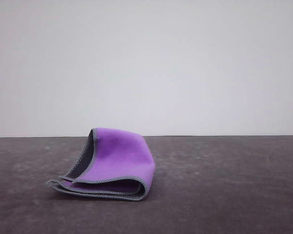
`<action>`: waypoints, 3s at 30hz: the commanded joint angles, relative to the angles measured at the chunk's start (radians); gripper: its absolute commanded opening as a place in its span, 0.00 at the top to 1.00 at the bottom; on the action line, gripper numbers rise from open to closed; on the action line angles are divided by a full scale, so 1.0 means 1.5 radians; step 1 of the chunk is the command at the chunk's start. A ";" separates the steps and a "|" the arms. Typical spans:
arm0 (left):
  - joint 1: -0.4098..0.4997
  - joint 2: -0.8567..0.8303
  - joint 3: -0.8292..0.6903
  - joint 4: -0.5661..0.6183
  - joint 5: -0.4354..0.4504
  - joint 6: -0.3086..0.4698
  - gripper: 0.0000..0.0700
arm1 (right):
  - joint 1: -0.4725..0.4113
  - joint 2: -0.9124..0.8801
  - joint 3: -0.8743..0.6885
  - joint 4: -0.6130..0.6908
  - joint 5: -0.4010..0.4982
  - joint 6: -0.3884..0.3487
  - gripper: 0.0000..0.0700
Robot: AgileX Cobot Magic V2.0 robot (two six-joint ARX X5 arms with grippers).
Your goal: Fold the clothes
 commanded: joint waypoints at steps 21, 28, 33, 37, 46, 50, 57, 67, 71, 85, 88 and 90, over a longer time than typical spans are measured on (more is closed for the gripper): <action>-0.001 -0.001 -0.013 0.009 0.000 -0.003 0.97 | 0.002 -0.002 -0.003 0.008 0.001 0.005 0.99; -0.001 -0.001 -0.013 0.009 0.000 -0.003 0.97 | 0.002 -0.002 -0.003 0.008 0.001 0.005 0.99; -0.001 -0.001 -0.013 0.009 0.000 -0.003 0.97 | 0.002 -0.002 -0.003 0.008 0.001 0.005 0.99; -0.001 -0.001 -0.013 0.009 0.000 -0.003 0.97 | 0.002 -0.002 -0.003 0.008 0.001 0.005 0.99; -0.001 -0.001 -0.013 0.009 0.000 -0.003 0.97 | 0.002 -0.002 -0.003 0.008 0.001 0.005 0.99; -0.001 -0.001 -0.013 0.009 0.000 -0.003 0.97 | 0.002 -0.002 -0.003 0.008 0.001 0.005 0.99; -0.001 -0.001 -0.013 0.009 0.000 -0.003 0.97 | 0.002 -0.002 -0.003 0.008 0.001 0.005 0.99; -0.001 -0.001 -0.013 0.009 0.000 -0.003 0.97 | 0.002 -0.002 -0.003 0.008 0.001 0.005 0.99; -0.001 -0.001 -0.013 0.009 0.000 -0.003 0.97 | 0.002 -0.002 -0.003 0.008 0.001 0.005 0.99; -0.001 -0.001 -0.013 0.009 0.000 -0.003 0.97 | 0.002 -0.002 -0.003 0.008 0.001 0.005 0.99; -0.001 -0.001 -0.013 0.009 0.000 -0.003 0.97 | 0.002 -0.002 -0.003 0.008 0.001 0.005 0.99; -0.001 -0.001 -0.013 0.009 0.000 -0.003 0.97 | 0.002 -0.002 -0.003 0.009 0.001 0.005 0.99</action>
